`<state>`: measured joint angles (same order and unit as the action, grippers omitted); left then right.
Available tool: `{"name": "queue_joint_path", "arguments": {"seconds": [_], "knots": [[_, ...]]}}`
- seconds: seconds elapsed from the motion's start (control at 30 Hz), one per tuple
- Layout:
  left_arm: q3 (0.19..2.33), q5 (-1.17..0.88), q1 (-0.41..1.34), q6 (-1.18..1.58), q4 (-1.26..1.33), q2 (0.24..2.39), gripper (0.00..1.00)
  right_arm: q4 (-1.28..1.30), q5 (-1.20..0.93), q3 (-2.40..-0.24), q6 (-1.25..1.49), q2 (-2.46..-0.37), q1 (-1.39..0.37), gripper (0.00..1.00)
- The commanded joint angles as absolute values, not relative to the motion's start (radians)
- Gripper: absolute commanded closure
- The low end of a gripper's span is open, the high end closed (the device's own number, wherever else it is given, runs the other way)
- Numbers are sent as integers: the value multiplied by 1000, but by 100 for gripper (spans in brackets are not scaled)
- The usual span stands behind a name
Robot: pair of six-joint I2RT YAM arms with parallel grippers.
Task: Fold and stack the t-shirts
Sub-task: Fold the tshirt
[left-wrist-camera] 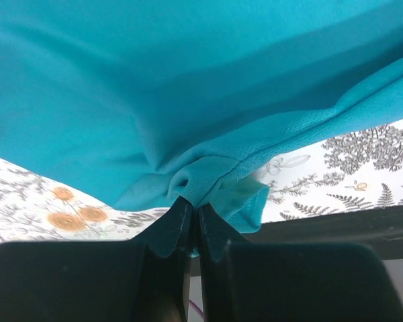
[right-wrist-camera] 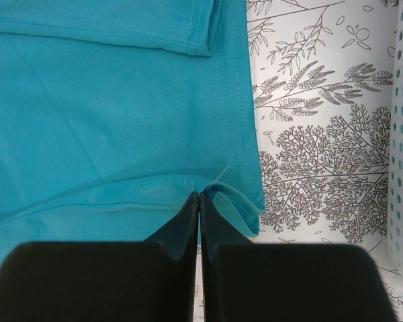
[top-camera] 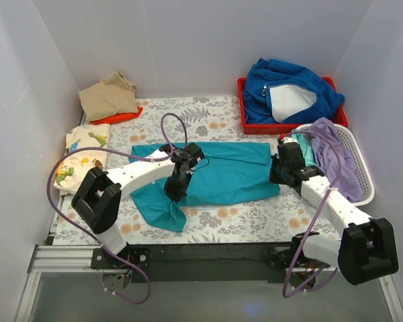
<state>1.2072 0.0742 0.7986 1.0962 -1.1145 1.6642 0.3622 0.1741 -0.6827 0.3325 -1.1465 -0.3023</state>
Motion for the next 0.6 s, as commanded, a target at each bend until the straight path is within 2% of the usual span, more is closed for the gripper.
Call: {"name": "queue_joint_path", "arguments": {"seconds": [0.0, 0.07, 0.1, 0.17, 0.57], "knots": [[1264, 55, 756, 985, -1103, 1693, 97, 315, 196, -739, 311, -1167, -299, 99], [1273, 26, 733, 976, -1077, 1716, 97, 305, 199, -741, 305, -1183, -299, 99], [1276, -65, 718, 957, -1062, 1724, 97, 304, 205, -744, 304, -1189, -299, 99], [1296, -65, 709, 950, -1065, 1764, 96, 293, 216, -744, 301, -1207, -298, 99], [1362, 311, 661, 985, -1088, 1905, 100, 227, 305, -750, 284, -1318, -295, 99]]}}
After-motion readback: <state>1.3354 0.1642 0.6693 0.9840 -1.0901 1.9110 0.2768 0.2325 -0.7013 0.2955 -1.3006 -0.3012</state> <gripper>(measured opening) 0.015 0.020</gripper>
